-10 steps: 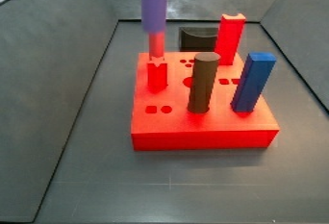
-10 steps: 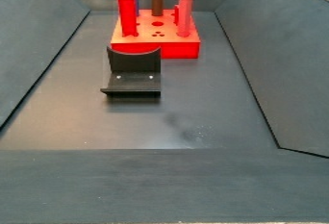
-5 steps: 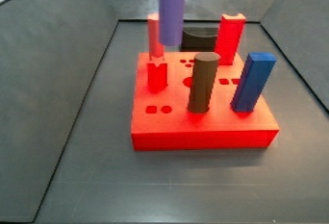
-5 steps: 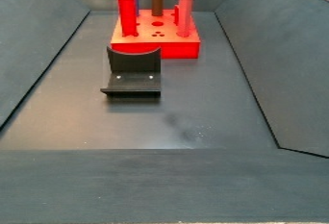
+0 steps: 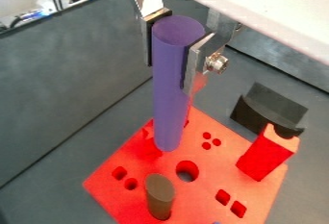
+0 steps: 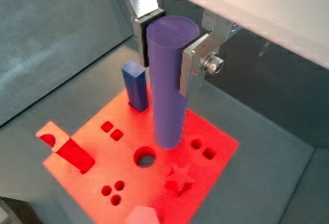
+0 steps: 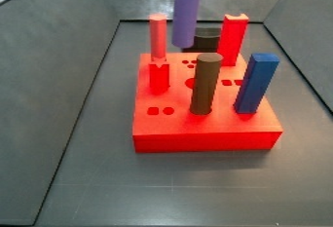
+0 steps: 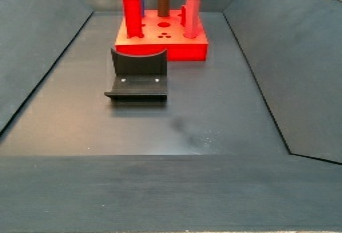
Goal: Pick up the round object. Move up. Move to above the board. Insert the round object.
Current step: Insert the round object.
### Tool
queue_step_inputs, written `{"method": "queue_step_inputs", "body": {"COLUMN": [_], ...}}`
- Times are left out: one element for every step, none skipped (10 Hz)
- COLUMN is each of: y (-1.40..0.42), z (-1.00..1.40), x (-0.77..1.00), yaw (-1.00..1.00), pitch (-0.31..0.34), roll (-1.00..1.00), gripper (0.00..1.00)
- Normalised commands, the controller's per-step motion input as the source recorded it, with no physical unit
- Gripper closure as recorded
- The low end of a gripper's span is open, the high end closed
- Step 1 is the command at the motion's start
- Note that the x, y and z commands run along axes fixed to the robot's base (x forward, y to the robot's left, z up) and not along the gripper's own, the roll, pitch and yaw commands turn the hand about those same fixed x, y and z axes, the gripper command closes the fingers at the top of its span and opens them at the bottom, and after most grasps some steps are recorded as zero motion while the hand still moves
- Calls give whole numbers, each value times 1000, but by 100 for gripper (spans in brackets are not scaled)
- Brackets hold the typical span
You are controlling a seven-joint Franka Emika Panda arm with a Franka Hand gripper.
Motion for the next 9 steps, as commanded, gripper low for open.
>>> {"method": "queue_step_inputs", "body": {"y": [154,163,131,94,57,23,40,60,103], "z": [-434,-409,-331,-291,-329,-331,-320,-297,-254], "x": [280,97,17,49,146,277,329,283,143], "yaw": [-114,-120,-134,-131,-149,-200,-203,-180,-106], "pitch": [4,0,-10,-36,-40,-41,-46,-27,0], "roll": [139,63,0,-20,-20,-31,-67,-50,0], "gripper": [100,100,100,100,100,100,100,100,100]}}
